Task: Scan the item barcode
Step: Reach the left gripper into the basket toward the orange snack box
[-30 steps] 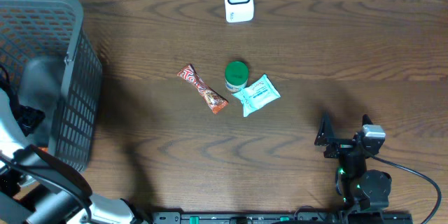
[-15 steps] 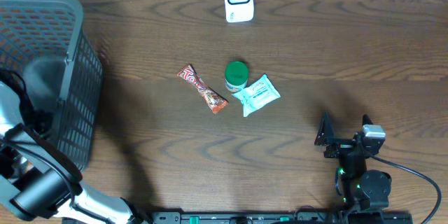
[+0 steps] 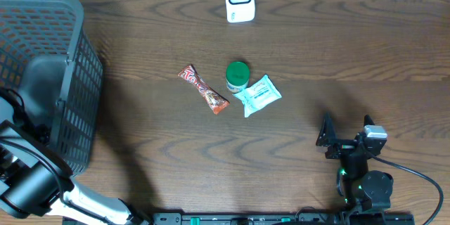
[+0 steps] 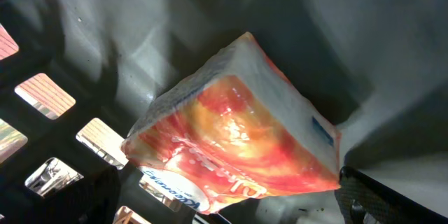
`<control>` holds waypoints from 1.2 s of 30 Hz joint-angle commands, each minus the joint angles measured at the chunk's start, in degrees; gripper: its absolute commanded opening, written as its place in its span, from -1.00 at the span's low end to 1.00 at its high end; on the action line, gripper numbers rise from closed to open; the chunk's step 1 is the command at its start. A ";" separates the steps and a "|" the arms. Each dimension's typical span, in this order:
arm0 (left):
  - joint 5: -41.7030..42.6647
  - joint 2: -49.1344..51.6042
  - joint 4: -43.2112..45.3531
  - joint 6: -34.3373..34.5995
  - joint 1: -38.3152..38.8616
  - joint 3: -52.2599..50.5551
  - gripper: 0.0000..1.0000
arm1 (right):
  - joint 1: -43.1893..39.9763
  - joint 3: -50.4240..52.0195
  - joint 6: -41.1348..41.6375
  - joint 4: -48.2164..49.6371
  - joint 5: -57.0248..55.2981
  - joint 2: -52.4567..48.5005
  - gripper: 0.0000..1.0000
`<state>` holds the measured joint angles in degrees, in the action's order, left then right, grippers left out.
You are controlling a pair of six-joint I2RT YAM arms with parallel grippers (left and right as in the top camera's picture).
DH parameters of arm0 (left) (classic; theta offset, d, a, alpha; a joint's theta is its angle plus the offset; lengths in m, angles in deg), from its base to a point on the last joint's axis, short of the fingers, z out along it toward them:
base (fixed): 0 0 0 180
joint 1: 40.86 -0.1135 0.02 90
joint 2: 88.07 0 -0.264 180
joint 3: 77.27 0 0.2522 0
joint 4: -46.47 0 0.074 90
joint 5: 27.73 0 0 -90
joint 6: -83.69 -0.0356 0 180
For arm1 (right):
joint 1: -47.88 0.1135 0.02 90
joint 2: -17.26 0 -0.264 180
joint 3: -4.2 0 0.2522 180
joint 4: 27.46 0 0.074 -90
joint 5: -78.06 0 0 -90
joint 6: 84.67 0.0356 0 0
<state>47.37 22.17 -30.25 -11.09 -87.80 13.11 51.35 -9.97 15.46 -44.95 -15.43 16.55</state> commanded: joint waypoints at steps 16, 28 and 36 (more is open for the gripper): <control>1.05 1.33 7.02 -5.95 -1.01 -0.46 0.97 | 0.33 0.09 0.72 -0.17 -0.50 0.22 0.99; 9.29 1.33 13.07 -5.42 -1.01 -8.02 0.34 | 0.33 0.09 0.72 -0.17 -0.50 0.22 0.98; 10.67 1.31 12.87 -2.38 -0.81 -8.39 -0.55 | 0.33 0.09 0.72 -0.17 -0.50 0.22 0.99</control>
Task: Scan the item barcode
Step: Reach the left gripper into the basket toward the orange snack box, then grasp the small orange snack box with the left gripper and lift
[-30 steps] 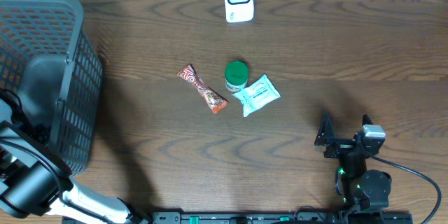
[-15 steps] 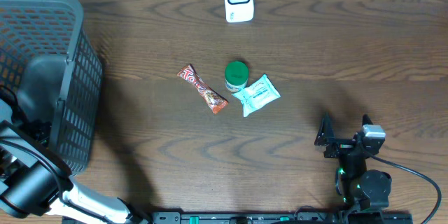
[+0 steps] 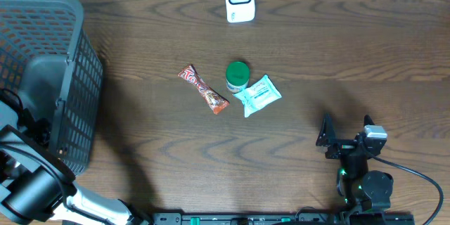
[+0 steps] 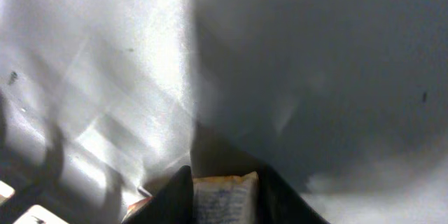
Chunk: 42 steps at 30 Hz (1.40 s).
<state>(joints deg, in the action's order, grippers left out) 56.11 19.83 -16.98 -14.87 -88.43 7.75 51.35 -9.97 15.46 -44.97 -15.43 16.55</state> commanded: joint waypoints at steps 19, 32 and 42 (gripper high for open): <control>1.90 0.74 -6.14 2.03 -0.13 3.43 -0.86 | 0.33 0.09 0.72 -0.15 -0.50 0.22 0.99; 6.80 -11.63 -13.66 6.32 -0.09 19.89 -0.86 | 0.33 0.09 0.72 -0.15 -0.50 0.22 0.98; 20.96 -31.17 -6.38 10.47 0.90 22.10 -0.86 | 0.33 0.09 0.72 -0.15 -0.50 0.22 0.98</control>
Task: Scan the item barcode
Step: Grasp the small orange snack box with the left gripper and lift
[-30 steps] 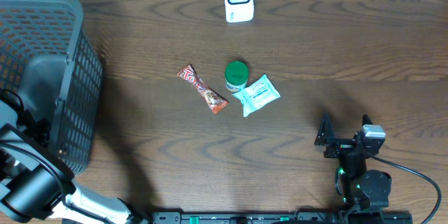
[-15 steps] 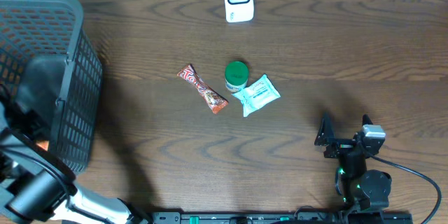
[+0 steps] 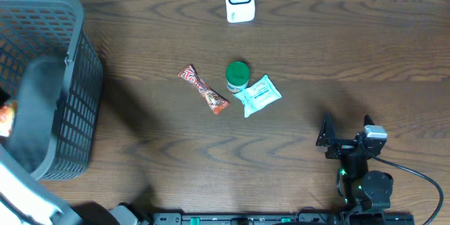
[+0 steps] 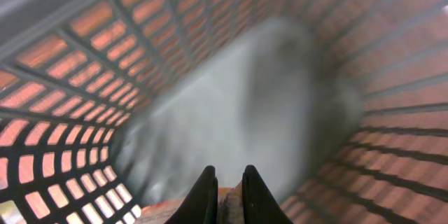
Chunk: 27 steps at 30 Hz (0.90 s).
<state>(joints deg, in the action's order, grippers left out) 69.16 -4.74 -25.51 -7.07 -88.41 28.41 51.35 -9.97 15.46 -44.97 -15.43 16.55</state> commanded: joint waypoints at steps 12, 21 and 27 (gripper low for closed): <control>14.91 -16.57 2.43 5.86 20.55 1.33 -0.85 | 0.33 0.09 0.72 -0.15 -0.50 0.22 0.99; 9.31 -8.98 0.68 12.39 40.98 -1.55 -0.85 | 0.33 0.09 0.72 -0.15 -0.50 0.22 0.99; 4.87 0.81 0.92 16.83 51.69 -1.84 -0.86 | 0.33 0.09 0.72 -0.15 -0.50 0.22 0.98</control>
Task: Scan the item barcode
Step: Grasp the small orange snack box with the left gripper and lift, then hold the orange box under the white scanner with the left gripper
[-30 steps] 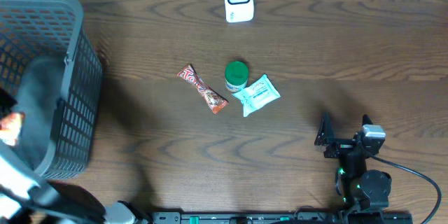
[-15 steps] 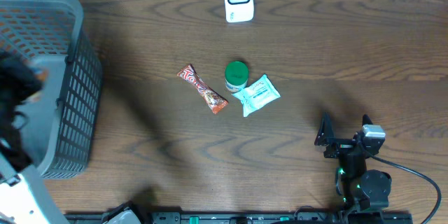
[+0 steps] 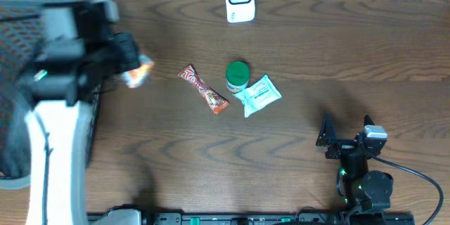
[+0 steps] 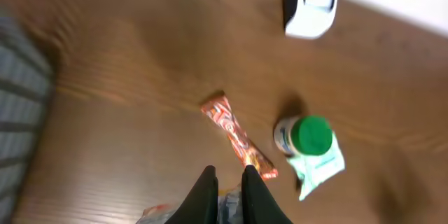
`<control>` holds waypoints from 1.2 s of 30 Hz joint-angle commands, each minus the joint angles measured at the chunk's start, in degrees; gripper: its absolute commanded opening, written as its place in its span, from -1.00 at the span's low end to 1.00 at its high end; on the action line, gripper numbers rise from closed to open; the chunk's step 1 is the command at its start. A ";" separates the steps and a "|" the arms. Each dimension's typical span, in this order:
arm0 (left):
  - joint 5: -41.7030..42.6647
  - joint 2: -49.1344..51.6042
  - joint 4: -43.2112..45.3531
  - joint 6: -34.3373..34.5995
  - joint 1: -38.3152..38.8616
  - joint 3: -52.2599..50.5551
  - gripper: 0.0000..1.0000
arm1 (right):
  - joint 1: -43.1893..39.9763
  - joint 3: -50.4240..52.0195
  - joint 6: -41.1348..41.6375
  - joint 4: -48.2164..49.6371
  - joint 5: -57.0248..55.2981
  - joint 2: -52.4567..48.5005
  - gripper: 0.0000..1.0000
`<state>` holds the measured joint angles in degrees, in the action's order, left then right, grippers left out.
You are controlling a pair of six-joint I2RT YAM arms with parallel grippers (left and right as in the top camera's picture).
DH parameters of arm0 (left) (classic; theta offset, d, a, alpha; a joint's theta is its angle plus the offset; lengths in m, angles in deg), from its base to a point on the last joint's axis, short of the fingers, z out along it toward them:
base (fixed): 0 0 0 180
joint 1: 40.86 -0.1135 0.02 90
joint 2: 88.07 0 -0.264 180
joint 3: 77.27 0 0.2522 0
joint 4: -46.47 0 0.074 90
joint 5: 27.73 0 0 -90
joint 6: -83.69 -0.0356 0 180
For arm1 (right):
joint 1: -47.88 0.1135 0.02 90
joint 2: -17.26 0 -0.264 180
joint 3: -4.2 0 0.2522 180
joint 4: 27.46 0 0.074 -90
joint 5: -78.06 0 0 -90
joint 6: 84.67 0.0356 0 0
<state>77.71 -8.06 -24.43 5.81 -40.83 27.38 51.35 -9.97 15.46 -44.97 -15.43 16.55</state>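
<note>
My left gripper is shut on an orange and white tissue pack, held above the table just right of the basket. In the left wrist view the tissue pack peeks out at the bottom edge between and below the fingers. The white scanner stands at the table's far edge, ahead of the left gripper, and the scanner also shows in the wrist view. My right gripper rests open near the front right, holding nothing.
A red candy bar, a green-lidded jar and a pale green wipes pack lie mid-table. The grey mesh basket stands at the far left, largely covered by my left arm.
My left gripper was inside the basket with the pack at the left edge. Now it is outside the basket, over the table to its right, still holding the pack. The right arm is unchanged.
The tissue pack lay on the basket floor under my left gripper. Then the gripper was shut on it low in the basket. Then it was higher within the basket walls, and now the pack is held over the table beside the basket.
</note>
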 commanded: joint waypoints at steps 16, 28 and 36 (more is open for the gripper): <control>-7.26 31.61 17.64 11.76 18.62 -0.83 -0.86 | 0.33 0.09 0.72 -0.15 -0.50 0.22 0.99; -11.65 43.21 25.83 11.76 18.67 -0.83 -0.86 | 0.33 0.09 0.72 -0.15 -0.50 0.22 0.99; -11.65 41.94 25.94 9.73 18.64 -0.26 0.60 | 0.33 0.09 0.72 -0.15 -0.50 0.22 0.99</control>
<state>67.19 36.02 1.55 17.50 -21.99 26.86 51.35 -9.97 15.46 -44.97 -15.43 16.55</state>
